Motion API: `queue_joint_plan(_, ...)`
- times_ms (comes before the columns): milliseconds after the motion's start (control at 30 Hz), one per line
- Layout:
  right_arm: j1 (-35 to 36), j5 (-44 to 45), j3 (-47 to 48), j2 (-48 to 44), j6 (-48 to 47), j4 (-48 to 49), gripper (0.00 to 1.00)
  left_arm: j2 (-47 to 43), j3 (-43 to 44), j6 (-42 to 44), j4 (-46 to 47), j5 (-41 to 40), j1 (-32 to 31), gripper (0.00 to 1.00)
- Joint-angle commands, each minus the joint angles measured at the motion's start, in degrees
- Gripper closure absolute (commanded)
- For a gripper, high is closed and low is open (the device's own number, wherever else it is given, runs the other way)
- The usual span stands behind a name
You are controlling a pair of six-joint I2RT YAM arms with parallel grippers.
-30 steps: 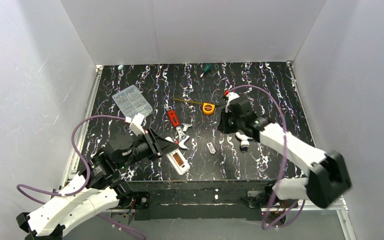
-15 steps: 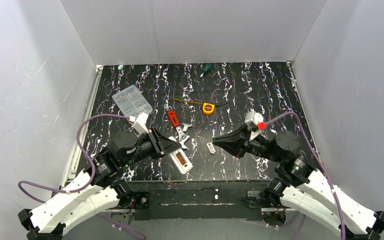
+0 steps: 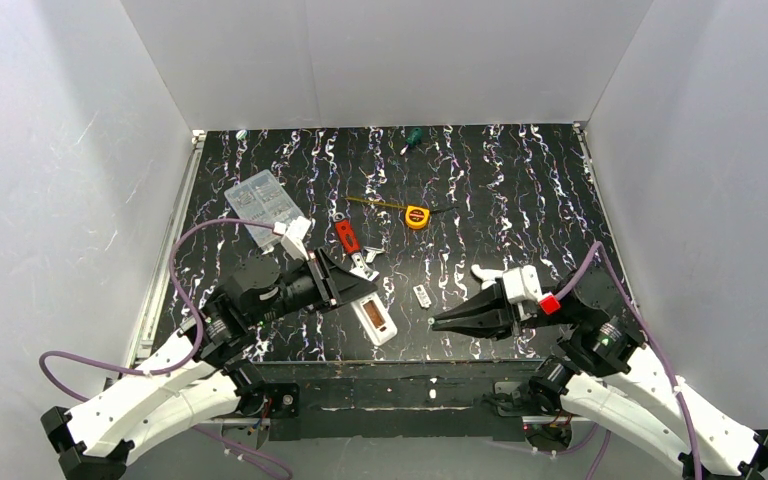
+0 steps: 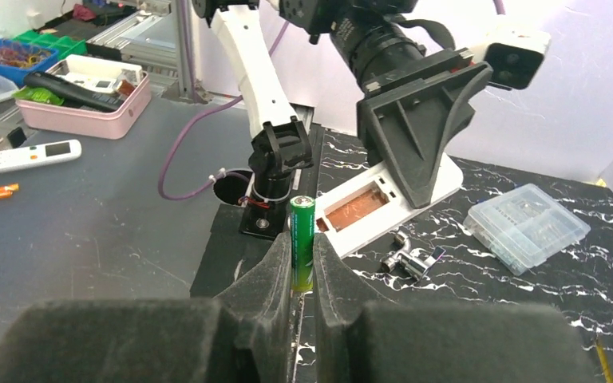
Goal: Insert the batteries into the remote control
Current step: Load the battery into the remote control.
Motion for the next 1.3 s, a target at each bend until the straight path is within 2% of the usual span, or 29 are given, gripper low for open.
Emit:
queue_joint_plan(0,0.38,-3.48,2.93,-0.93,-3.83,0.89,0.99,-0.40,0.64,1.61,10.37,3.89,0.08,1.00)
queue_joint_plan(133,0.38,-1.37,3.30,-0.85,-3.63,-0.26,0.99,-0.56,-1.33,2.70,17.31,5.57,0.10,1.00)
queue_joint_plan(267,0.38,3.42,3.14,-0.85,-1.45,-0.23,0.99,-0.77,-1.81,5.85,20.70,7.40,0.10,1.00)
queue_joint_plan(433,0.38,5.42,2.81,-0.96,0.36,-0.22,0.99,-2.06,-3.33,9.89,26.50,8.64,0.10,1.00)
queue_joint_plan(800,0.34,11.29,1.81,-2.38,1.50,-1.65,0.99,-2.20,1.68,18.44,21.90,16.02,0.10,1.00)
queue_joint_plan(1267,0.38,17.45,2.27,-1.93,6.20,-4.40,0.99,-3.06,8.52,30.08,6.42,17.88,0.10,1.00)
